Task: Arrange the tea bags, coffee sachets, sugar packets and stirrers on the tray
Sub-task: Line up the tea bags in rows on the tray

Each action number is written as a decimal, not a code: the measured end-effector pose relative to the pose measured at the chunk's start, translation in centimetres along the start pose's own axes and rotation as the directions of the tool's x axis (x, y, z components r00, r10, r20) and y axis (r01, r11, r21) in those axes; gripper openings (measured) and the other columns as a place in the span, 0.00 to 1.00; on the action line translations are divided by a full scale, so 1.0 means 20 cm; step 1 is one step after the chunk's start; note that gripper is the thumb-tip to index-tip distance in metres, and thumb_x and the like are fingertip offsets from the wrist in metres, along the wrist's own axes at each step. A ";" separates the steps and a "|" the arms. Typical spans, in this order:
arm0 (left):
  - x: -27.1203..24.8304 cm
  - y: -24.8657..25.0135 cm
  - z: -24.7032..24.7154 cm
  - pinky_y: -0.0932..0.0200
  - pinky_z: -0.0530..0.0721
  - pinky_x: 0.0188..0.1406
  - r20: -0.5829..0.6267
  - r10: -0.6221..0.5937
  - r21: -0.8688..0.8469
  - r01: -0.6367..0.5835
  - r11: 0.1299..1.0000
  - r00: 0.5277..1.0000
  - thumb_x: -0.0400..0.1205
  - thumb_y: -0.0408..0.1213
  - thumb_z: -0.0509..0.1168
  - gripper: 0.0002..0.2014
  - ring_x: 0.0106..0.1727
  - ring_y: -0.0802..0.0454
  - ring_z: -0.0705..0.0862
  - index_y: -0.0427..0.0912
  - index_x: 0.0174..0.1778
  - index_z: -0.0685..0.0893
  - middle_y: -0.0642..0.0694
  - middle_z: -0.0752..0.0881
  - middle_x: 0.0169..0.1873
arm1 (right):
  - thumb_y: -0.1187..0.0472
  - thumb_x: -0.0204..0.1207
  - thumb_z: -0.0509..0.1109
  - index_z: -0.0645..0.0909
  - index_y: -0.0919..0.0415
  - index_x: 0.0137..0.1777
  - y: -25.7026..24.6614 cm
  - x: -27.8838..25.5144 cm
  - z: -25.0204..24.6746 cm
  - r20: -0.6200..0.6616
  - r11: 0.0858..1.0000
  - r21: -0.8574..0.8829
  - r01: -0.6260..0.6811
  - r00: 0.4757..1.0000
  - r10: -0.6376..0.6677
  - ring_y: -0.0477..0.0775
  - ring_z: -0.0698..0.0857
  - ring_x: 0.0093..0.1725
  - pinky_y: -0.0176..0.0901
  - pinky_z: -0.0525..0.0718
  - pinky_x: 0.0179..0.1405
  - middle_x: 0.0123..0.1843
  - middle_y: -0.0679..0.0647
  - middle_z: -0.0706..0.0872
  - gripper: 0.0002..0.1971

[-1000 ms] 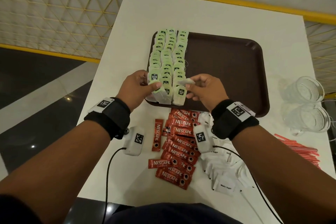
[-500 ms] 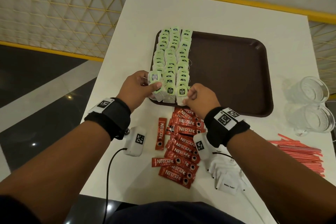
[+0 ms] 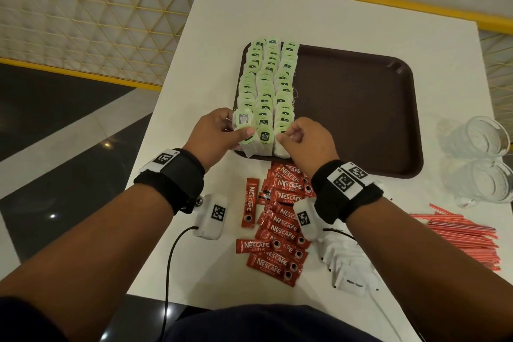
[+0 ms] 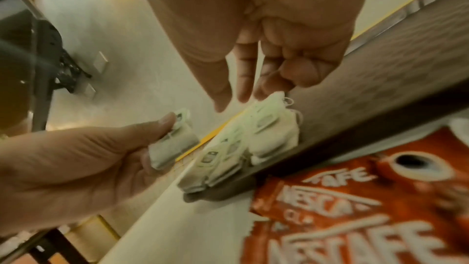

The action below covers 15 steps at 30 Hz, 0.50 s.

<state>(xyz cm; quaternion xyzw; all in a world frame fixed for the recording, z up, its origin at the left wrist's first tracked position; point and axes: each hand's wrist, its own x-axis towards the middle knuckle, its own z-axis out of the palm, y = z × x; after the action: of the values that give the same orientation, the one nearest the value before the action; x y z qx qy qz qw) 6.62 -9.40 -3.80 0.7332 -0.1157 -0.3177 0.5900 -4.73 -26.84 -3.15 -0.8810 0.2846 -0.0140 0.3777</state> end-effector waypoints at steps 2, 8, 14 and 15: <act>-0.01 0.01 0.02 0.47 0.92 0.45 0.024 0.010 -0.011 -0.009 1.000 1.000 0.76 0.33 0.77 0.17 0.50 0.43 0.91 0.28 0.54 0.82 0.39 0.92 0.50 | 0.49 0.77 0.72 0.83 0.54 0.49 -0.05 -0.01 0.01 0.138 0.997 0.076 0.025 0.990 -0.035 0.41 0.81 0.42 0.34 0.77 0.39 0.43 0.46 0.84 0.10; -0.01 0.01 0.04 0.48 0.91 0.45 0.039 0.010 -0.014 -0.009 1.000 0.999 0.82 0.37 0.71 0.10 0.49 0.38 0.90 0.32 0.49 0.83 0.34 0.91 0.49 | 0.56 0.76 0.76 0.86 0.60 0.45 -0.08 0.00 0.07 0.234 0.974 0.220 -0.051 0.972 -0.002 0.50 0.87 0.38 0.44 0.86 0.41 0.40 0.55 0.89 0.07; 0.03 -0.05 -0.05 0.47 0.86 0.39 -0.147 0.030 0.266 0.010 0.964 0.989 0.83 0.46 0.68 0.19 0.40 0.50 0.81 0.29 0.44 0.83 0.29 0.85 0.45 | 0.58 0.77 0.75 0.83 0.57 0.43 -0.02 0.00 0.10 0.153 0.933 0.285 -0.221 0.971 0.184 0.42 0.84 0.26 0.38 0.84 0.32 0.39 0.52 0.87 0.04; 0.04 -0.05 -0.06 0.46 0.85 0.40 -0.140 0.027 0.304 0.017 0.952 0.990 0.82 0.47 0.70 0.18 0.39 0.49 0.80 0.31 0.43 0.85 0.30 0.85 0.42 | 0.58 0.77 0.75 0.83 0.57 0.44 -0.02 0.01 0.10 0.142 0.934 0.274 -0.231 0.970 0.199 0.41 0.83 0.24 0.36 0.82 0.29 0.39 0.52 0.87 0.04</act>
<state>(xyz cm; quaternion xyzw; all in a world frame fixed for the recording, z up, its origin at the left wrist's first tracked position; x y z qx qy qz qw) 7.65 -8.63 -4.93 0.8359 -0.1225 -0.2414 0.4775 -3.93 -25.48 -4.38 -0.7794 0.3527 0.0355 0.5166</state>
